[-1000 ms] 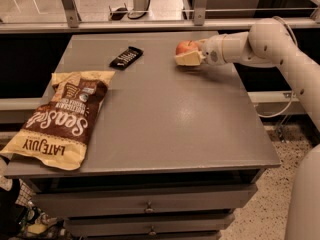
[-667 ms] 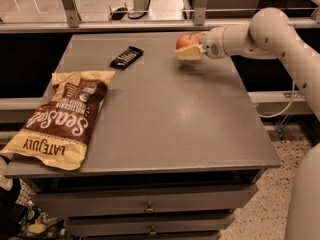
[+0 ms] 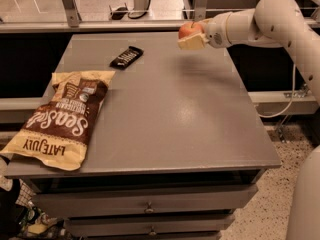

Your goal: Pick apple

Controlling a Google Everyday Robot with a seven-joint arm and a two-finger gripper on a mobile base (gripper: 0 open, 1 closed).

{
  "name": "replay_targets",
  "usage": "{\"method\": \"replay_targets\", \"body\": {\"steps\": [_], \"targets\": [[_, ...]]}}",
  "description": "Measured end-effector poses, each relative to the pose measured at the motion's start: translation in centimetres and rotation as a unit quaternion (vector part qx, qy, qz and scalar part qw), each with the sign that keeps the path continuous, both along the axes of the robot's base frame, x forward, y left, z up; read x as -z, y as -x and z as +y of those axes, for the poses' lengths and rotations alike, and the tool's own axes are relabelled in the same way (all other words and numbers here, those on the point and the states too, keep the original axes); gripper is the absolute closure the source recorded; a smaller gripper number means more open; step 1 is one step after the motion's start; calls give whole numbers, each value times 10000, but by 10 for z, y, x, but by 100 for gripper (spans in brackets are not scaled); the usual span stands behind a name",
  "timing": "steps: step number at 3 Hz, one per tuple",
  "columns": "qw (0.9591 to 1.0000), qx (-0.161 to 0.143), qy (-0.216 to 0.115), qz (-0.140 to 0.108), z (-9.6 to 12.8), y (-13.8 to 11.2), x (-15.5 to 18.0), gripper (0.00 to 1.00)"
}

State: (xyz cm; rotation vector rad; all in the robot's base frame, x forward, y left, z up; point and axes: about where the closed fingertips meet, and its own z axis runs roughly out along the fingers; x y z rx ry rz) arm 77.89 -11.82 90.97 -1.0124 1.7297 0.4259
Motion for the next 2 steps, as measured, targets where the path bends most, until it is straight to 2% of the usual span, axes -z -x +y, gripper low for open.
{"method": "replay_targets", "body": {"steps": [2], "targets": [[9991, -55, 204, -373, 5, -3, -36, 100]]}}
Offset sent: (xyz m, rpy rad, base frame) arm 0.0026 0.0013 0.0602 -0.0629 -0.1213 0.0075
